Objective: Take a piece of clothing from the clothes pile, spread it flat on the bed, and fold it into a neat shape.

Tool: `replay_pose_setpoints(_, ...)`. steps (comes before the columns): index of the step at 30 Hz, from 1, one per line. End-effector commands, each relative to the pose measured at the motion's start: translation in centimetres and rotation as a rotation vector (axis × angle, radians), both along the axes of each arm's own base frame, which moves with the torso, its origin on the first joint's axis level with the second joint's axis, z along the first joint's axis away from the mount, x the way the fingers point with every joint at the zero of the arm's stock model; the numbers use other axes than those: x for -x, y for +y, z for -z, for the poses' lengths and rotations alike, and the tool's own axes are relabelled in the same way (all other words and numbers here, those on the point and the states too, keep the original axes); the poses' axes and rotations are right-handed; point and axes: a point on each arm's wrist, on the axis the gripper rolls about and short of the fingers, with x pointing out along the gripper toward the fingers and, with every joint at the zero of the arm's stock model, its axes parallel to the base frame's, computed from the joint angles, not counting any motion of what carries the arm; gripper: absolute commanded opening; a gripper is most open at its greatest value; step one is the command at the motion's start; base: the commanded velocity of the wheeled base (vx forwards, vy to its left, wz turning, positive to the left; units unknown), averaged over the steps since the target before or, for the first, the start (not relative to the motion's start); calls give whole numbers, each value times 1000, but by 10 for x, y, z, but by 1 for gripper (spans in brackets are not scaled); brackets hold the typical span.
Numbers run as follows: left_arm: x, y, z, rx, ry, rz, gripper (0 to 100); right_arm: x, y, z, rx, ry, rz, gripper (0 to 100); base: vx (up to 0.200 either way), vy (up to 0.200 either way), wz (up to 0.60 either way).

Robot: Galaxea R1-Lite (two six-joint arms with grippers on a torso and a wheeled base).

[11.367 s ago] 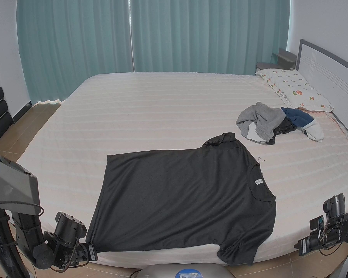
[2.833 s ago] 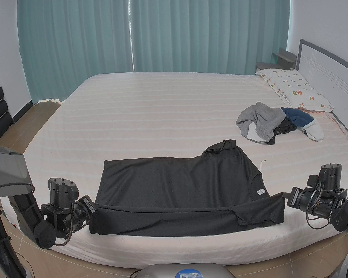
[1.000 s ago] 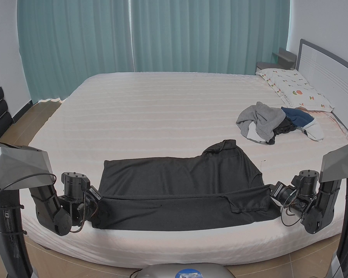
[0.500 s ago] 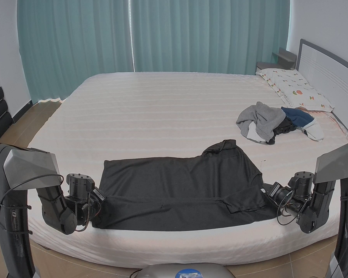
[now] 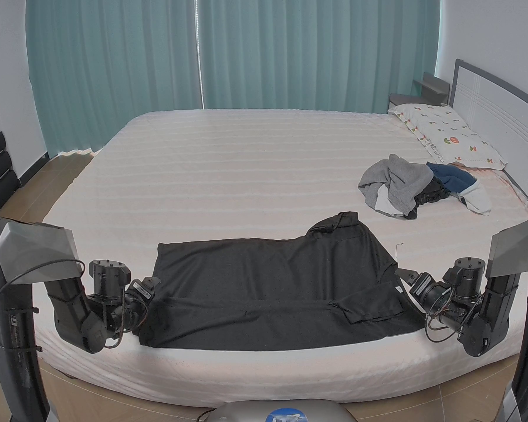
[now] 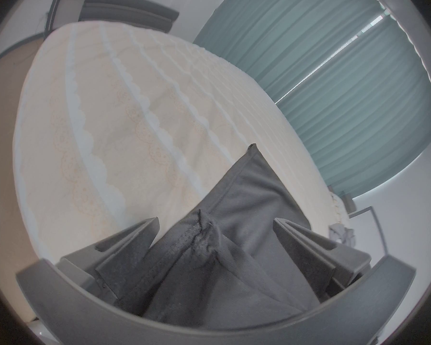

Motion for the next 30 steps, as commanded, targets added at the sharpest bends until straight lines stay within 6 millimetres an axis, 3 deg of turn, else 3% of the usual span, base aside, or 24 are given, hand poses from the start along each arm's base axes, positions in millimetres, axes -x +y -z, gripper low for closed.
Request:
replay_pose_setpoints(1,18,26,-31,160,-43,9,100,26,21,-25,-51,-24,-89,100,0,0,0)
replay_pose_setpoints(8,25,30,-29,240,-13,44,100,35,41,-18,-43,58,-166,100,0,0,0)
replay_pose_setpoints(16,28,28,-28,235,-8,51,100,43,38,-6,-178,159,-90,100,0,0,0)
replay_pose_setpoints(21,29,26,-28,230,-19,60,100,41,39,23,-151,249,-76,100,0,0,0)
replay_pose_setpoints(30,28,26,-28,223,-32,53,100,29,39,32,-166,213,-61,100,0,0,0)
